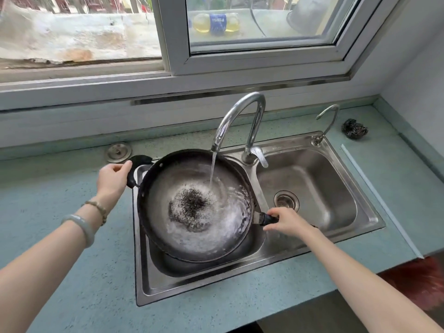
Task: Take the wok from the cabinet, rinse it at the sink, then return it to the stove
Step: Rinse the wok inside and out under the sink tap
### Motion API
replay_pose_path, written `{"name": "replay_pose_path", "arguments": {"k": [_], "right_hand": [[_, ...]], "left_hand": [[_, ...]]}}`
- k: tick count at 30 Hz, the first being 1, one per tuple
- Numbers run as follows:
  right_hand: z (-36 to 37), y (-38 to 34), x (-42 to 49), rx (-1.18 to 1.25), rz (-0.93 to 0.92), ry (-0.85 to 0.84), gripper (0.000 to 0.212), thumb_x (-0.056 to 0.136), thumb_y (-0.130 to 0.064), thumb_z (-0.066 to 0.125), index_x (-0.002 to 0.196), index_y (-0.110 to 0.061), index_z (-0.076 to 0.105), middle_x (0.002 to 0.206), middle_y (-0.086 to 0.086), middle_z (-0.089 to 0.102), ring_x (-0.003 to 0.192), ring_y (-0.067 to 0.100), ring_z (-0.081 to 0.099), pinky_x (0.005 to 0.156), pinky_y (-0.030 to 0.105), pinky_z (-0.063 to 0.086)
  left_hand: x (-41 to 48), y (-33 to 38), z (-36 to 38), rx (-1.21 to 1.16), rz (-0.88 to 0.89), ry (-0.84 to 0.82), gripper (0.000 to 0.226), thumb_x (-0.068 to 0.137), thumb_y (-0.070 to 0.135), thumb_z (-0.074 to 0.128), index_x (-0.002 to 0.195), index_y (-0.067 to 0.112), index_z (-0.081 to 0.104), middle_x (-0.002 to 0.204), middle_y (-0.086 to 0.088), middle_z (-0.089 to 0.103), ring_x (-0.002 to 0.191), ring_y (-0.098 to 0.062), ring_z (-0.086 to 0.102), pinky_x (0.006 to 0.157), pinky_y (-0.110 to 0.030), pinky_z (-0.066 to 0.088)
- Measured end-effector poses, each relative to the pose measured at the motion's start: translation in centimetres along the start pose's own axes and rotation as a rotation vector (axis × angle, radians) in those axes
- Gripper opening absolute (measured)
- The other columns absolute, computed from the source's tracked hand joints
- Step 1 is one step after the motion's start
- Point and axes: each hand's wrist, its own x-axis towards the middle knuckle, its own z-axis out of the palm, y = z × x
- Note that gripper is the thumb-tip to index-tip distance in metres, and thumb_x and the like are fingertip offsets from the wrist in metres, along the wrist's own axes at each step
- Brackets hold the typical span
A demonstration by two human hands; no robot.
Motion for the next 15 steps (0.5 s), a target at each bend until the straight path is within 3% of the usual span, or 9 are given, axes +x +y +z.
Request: {"name": "replay_pose_path", "arguments": {"k": [3, 7, 8, 11, 13, 15], "right_hand": [[-1.8, -0.2, -0.3, -0.027, -0.021, -0.096, 0.032, 0.071, -0.041, 0.079, 0.096, -0.025, 0.071, 0.092, -0.004, 0.07, 0.089, 0.011, 0.06, 0.075, 0.023, 0.045], [-5.5, -0.9, -0.8, -0.206, -0.05, -0.047, 0.045, 0.062, -0.056, 0.075, 0.094, -0.024, 0.071, 0.088, -0.003, 0.071, 0.086, 0.018, 0.063, 0.077, 0.033, 0.05], [-6.4, -1.4, -1.1, -0.248, -0.059, -0.024, 0.042, 0.063, -0.056, 0.075, 0.093, -0.027, 0.07, 0.085, -0.006, 0.068, 0.084, 0.017, 0.061, 0.075, 0.033, 0.05], [-8.3, -2.6, -2.0, -0.396, -0.078, 0.066, 0.034, 0.07, -0.051, 0.073, 0.098, -0.032, 0.067, 0.083, -0.006, 0.06, 0.084, 0.02, 0.057, 0.069, 0.03, 0.039], [-8.4, -2.6, -2.1, -0.453, -0.067, 0.168, 0.036, 0.072, -0.05, 0.071, 0.102, -0.032, 0.066, 0.092, -0.004, 0.066, 0.096, 0.023, 0.061, 0.071, 0.031, 0.04], [-7.7, -2.1, -1.8, -0.451, -0.072, 0.266, 0.036, 0.072, -0.049, 0.07, 0.105, -0.033, 0.066, 0.101, -0.004, 0.07, 0.102, 0.024, 0.063, 0.076, 0.032, 0.044]], "left_hand": [[0.0, -0.3, 0.0, 0.019, -0.094, 0.028, 0.041, 0.069, 0.054, 0.066, 0.059, 0.014, 0.061, 0.054, -0.007, 0.06, 0.069, -0.024, 0.058, 0.084, -0.049, 0.055], [-0.7, -2.6, 0.3, -0.022, -0.296, 0.015, 0.041, 0.078, 0.038, 0.07, 0.079, -0.002, 0.061, 0.071, -0.017, 0.059, 0.066, -0.028, 0.059, 0.087, -0.049, 0.055], [-1.0, -3.3, 0.4, -0.046, -0.342, -0.008, 0.042, 0.08, 0.036, 0.069, 0.087, -0.005, 0.061, 0.076, -0.017, 0.059, 0.061, -0.027, 0.059, 0.082, -0.047, 0.057], [-2.3, -4.0, 1.2, -0.167, -0.412, -0.061, 0.033, 0.089, 0.027, 0.063, 0.102, -0.002, 0.053, 0.081, -0.014, 0.057, 0.053, -0.021, 0.058, 0.045, -0.023, 0.055], [-2.9, -3.9, 1.6, -0.229, -0.402, -0.054, 0.024, 0.094, 0.022, 0.057, 0.092, -0.001, 0.052, 0.076, -0.013, 0.053, 0.05, -0.02, 0.06, 0.038, -0.018, 0.05], [-3.2, -3.3, 1.9, -0.262, -0.335, -0.052, 0.026, 0.097, 0.019, 0.051, 0.076, 0.004, 0.048, 0.073, -0.014, 0.051, 0.04, -0.009, 0.059, 0.041, -0.018, 0.051]]}}
